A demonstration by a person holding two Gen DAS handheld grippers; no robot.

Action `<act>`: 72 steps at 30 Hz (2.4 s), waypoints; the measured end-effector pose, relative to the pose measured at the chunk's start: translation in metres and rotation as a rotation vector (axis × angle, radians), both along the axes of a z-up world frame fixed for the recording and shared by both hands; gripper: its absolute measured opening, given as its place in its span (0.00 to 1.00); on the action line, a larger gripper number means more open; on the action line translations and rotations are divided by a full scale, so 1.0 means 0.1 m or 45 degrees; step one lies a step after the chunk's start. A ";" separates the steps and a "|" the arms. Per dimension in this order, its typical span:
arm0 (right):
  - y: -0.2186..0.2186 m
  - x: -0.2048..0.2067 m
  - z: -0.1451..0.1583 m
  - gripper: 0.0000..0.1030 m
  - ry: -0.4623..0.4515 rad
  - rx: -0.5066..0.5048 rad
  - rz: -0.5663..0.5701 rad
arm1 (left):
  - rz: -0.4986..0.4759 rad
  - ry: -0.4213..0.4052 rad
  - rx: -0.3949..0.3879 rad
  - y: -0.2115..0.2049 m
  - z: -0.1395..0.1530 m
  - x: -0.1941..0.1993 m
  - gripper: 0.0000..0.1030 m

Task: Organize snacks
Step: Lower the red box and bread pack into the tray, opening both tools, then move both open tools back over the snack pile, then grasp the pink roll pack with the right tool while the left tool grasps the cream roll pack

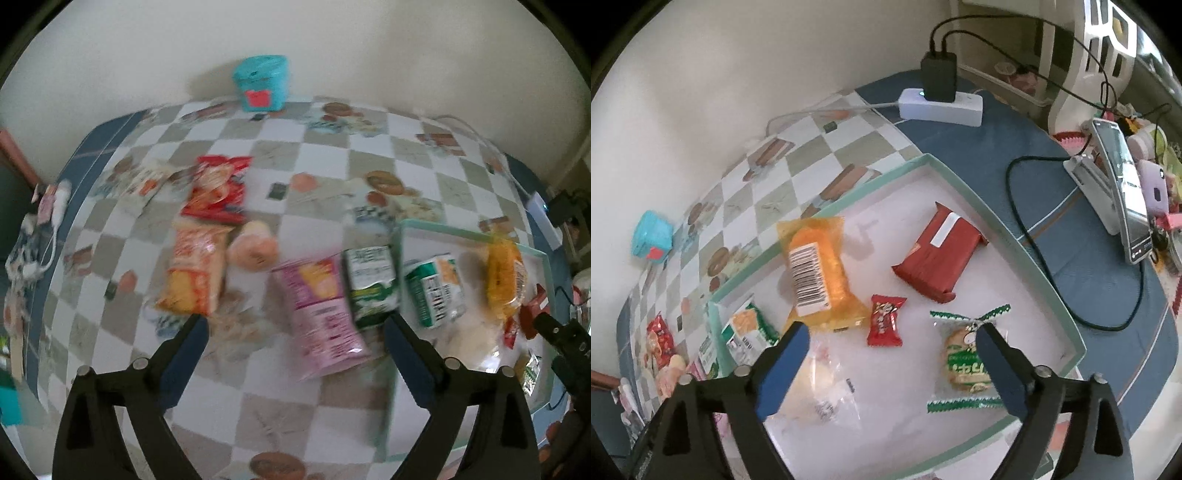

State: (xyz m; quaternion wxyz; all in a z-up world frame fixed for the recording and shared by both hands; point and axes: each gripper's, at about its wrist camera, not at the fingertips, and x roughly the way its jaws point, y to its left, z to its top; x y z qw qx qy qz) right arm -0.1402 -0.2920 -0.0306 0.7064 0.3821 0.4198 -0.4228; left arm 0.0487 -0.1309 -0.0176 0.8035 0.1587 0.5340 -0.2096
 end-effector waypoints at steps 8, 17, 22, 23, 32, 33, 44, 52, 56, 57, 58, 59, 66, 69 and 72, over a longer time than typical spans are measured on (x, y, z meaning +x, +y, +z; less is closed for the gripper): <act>0.25 0.18 0.16 0.96 0.009 -0.066 0.101 | 0.119 -0.022 -0.010 0.50 0.08 0.11 0.93; 0.65 0.61 0.30 1.00 -0.016 -0.122 0.305 | 0.346 0.036 -0.038 1.18 0.01 0.41 0.93; 0.91 0.84 0.28 1.00 -0.055 -0.100 0.415 | 0.465 0.006 -0.008 1.49 0.01 0.53 0.93; 0.96 0.87 0.27 1.00 -0.058 -0.096 0.433 | 0.487 0.004 -0.011 1.56 0.01 0.56 0.93; 1.39 1.27 0.19 1.00 -0.038 -0.082 0.598 | 0.547 0.009 -0.043 1.79 0.03 0.68 0.93; 1.43 1.31 0.18 1.00 -0.033 -0.088 0.615 | 0.551 0.010 -0.047 1.81 0.03 0.69 0.93; 1.60 1.56 -0.01 1.00 -0.018 -0.054 0.708 | 0.544 0.033 -0.052 1.80 -0.03 0.76 0.93; 1.59 1.68 -0.11 1.00 -0.019 -0.041 0.723 | 0.507 0.076 -0.043 1.62 -0.15 0.85 0.93; 1.57 1.73 -0.14 0.99 -0.016 -0.040 0.719 | 0.471 0.086 -0.050 1.47 -0.18 0.91 0.93; 1.57 1.74 -0.14 0.98 -0.016 -0.042 0.722 | 0.459 0.088 -0.057 1.43 -0.18 0.92 0.93; 1.57 1.75 -0.15 0.96 -0.015 -0.046 0.727 | 0.446 0.091 -0.064 1.39 -0.19 0.93 0.93; 1.58 1.77 -0.15 0.95 -0.013 -0.052 0.732 | 0.434 0.093 -0.072 1.34 -0.19 0.94 0.93; 1.59 1.85 -0.24 0.94 0.010 -0.039 0.756 | 0.343 0.078 -0.085 1.01 -0.32 0.98 0.93; 1.59 1.88 -0.28 0.94 0.026 -0.042 0.760 | 0.307 0.105 -0.087 0.90 -0.43 1.00 0.93; 1.59 1.90 -0.33 0.92 0.037 -0.038 0.762 | 0.292 0.110 -0.070 0.82 -0.52 1.03 0.93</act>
